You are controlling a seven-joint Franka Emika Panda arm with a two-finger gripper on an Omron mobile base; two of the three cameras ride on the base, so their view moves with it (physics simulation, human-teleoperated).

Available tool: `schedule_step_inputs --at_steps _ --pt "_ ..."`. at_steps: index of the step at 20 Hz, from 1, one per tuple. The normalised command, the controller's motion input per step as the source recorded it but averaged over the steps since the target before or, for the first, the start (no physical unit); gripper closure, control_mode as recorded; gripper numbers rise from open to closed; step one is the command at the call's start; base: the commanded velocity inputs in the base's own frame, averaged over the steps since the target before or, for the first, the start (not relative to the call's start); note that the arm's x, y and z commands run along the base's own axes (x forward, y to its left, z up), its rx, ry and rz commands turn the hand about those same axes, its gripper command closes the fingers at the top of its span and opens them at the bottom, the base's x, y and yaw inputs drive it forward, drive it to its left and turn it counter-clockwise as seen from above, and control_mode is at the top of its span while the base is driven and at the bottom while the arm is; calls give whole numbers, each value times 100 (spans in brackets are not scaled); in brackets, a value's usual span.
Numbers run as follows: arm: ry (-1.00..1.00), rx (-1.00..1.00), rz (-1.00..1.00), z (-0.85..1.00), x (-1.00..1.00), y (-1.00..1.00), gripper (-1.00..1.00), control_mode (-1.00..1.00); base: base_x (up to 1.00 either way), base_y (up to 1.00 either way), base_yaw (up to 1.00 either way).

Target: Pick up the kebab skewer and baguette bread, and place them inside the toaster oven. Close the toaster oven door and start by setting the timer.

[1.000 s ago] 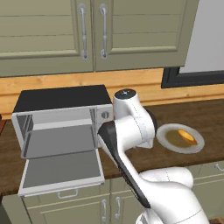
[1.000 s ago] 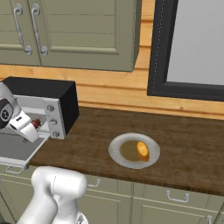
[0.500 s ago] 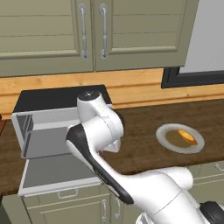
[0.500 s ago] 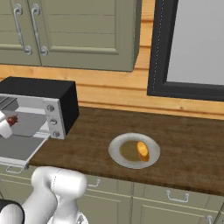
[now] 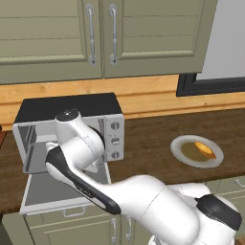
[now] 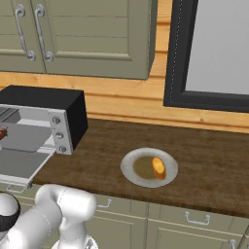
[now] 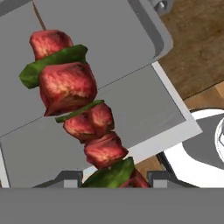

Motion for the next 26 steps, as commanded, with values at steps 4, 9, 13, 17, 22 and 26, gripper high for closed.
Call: schedule_step_inputs --at_steps 4,9,13,17,22,26 --pt "1 4 1 -7 27 84 100 -100 0 0 0" --pt "0 2 0 -7 31 65 100 -100 0 0 0" --pt "0 0 0 -11 42 23 100 -100 0 0 0" --pt "1 0 0 -11 43 7 100 -100 0 0 0" --pt "2 0 0 -37 20 2 100 -100 0 0 0" --pt "1 0 0 -21 31 0 100 -100 0 0 0"
